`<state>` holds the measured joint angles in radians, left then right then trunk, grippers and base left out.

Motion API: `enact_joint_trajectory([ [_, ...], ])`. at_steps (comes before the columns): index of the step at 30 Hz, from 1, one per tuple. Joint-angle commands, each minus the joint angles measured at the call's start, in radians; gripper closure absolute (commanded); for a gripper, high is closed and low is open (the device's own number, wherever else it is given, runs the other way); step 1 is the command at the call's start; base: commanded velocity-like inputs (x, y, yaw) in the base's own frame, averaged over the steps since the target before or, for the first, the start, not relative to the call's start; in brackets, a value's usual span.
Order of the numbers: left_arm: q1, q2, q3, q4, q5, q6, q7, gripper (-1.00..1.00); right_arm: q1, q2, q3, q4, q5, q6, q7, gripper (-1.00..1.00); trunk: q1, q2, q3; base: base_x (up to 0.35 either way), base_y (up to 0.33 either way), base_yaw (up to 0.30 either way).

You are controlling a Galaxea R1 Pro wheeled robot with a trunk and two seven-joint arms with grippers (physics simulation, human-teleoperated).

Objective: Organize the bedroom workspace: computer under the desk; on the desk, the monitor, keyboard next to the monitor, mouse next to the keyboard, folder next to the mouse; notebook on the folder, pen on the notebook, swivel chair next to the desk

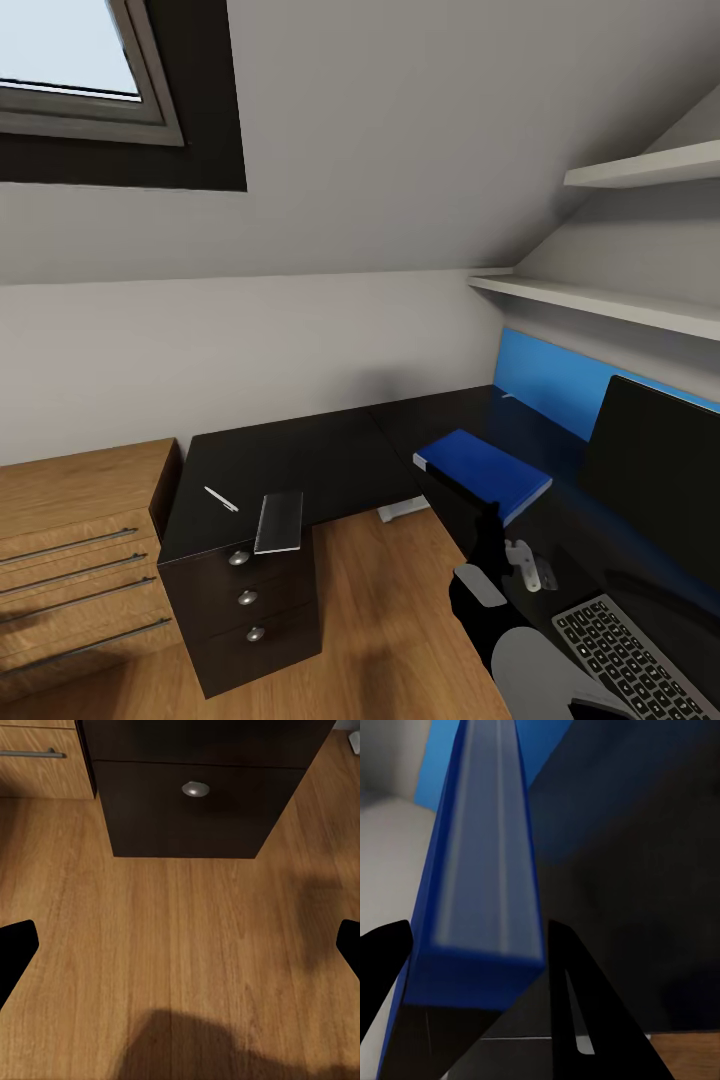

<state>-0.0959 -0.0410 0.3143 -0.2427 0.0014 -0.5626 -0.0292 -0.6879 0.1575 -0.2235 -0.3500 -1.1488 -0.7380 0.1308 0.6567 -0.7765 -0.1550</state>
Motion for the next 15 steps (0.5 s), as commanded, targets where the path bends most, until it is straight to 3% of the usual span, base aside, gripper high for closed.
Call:
enact_joint_trajectory([
  [1,-0.001,0.000,0.004,0.000,0.000,-0.003,-0.003,-1.00,-0.001,0.001,-0.002,0.000,-0.011,-0.001,0.011,1.00,0.000,-0.001,-0.002,0.000,0.000,0.000],
  [15,-0.001,0.000,0.006,0.000,0.000,-0.003,-0.003,-1.00,-0.001,0.007,-0.002,0.004,-0.013,-0.001,0.011,1.00,0.000,-0.001,-0.002,0.000,0.000,0.000],
])
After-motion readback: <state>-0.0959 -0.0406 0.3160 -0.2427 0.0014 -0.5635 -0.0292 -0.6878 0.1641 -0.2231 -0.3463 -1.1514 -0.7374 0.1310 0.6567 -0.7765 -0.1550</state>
